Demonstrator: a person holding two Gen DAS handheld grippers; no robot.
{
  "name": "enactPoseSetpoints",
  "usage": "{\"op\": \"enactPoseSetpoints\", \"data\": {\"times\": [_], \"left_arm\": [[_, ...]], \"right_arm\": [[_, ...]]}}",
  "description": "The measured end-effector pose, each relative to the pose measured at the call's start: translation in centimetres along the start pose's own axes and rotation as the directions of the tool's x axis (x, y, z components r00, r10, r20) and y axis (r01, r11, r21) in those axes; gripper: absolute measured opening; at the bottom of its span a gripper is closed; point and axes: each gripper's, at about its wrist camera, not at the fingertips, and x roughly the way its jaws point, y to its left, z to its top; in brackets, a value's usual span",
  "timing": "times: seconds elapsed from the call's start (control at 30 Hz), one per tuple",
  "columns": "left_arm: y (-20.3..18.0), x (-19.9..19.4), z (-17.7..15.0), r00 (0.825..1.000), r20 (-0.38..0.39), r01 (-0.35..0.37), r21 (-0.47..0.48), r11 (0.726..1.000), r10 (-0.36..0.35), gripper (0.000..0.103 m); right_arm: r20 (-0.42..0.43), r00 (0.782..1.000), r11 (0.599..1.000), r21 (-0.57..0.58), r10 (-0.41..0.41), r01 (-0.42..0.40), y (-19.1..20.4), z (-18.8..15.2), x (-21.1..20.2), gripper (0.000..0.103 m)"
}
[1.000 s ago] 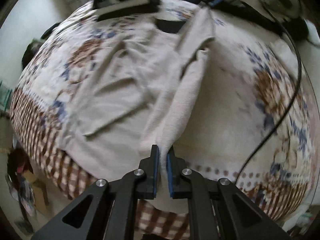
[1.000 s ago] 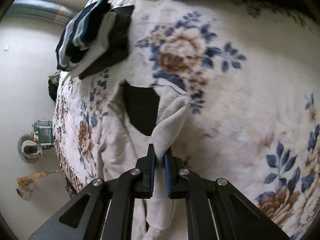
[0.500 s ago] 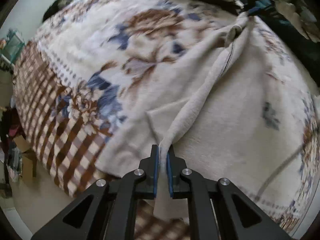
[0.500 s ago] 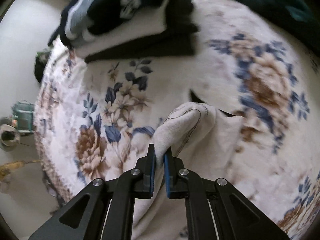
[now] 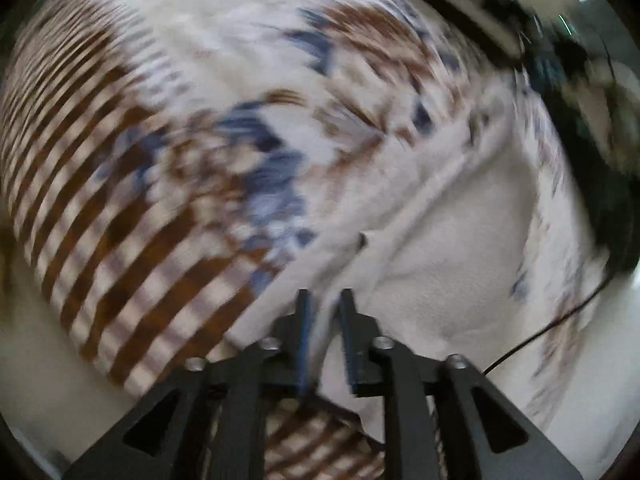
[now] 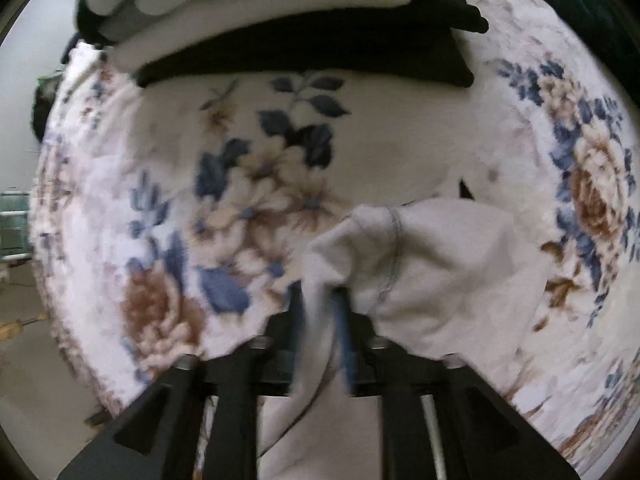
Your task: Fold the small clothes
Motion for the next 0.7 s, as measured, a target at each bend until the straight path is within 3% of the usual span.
{"op": "enactPoseSetpoints", "data": {"times": [0.03,0.07,0.13,0.2,0.3,0.43,0.47,0.5,0.53,0.57,0.63,0.7], "left_arm": [[1.0,-0.9,-0.3,1.0,0.019,0.013,-0.04,0.999,-0.012,0.029],[1.8,-1.7,-0.4,0.999,0.034,0.022,-0.062,0.998,-0.02,0.034],[2.4,-2.3,-0.6,0.999,0.039,0.028,-0.05,0.998,-0.026,0.042],[1.7,-2.1,-0.5,0.999,0.027,0.019,0.009,1.0,-0.019,0.042],[-1.2,-1.2,-0.8,1.0,0.012,0.008,0.124,0.992,-0.009,0.042],[-4.3,1.7,-0.5,0.995,0.01,-0.094,0.254,0.963,0.095,0.042],[-4.5,2.2,-0.5,0.994,0.008,-0.106,0.262,0.959,0.107,0.04],[-4.7,2.6,-0.4,0.994,0.006,-0.103,0.271,0.957,0.105,0.026],[-4.8,2.8,-0.4,0.995,0.018,-0.099,0.276,0.956,0.098,0.012],[-5.0,3.0,-0.4,0.994,0.02,-0.107,0.284,0.953,0.105,0.003],[-5.0,2.7,-0.4,0.996,0.036,-0.09,0.286,0.954,0.083,0.002],[-4.9,2.2,-0.6,0.996,0.052,-0.086,0.28,0.956,0.075,0.001]], "right_arm": [[0.019,1.0,1.0,-0.007,0.019,-0.019,0.0,-0.4,-1.2,0.058],[0.048,0.998,0.999,-0.015,0.043,-0.043,-0.1,-1.1,-2.7,0.062],[0.081,0.995,0.998,-0.028,0.063,-0.061,0.1,-2.5,-4.7,0.062],[0.087,0.993,0.996,-0.033,0.08,-0.077,-0.3,-4.4,-6.0,0.062],[0.022,0.995,0.995,-0.03,0.093,-0.092,-0.3,-8.0,-5.6,0.062],[-0.133,0.985,0.994,-0.007,0.106,-0.107,0.7,-12.7,-1.2,0.062],[-0.152,0.983,0.995,-0.003,0.1,-0.101,0.9,-13.4,-0.1,0.062],[-0.164,0.982,0.996,0.011,0.09,-0.089,1.1,-14.0,1.1,0.061],[-0.165,0.983,0.996,0.024,0.084,-0.081,1.2,-14.8,1.9,0.055],[-0.162,0.983,0.996,0.044,0.081,-0.075,1.2,-15.1,2.7,0.033],[-0.151,0.988,0.997,0.074,0.043,-0.032,1.0,-15.4,3.9,0.009],[-0.115,0.993,0.994,0.105,0.022,-0.01,1.1,-15.6,4.1,0.006]]}}
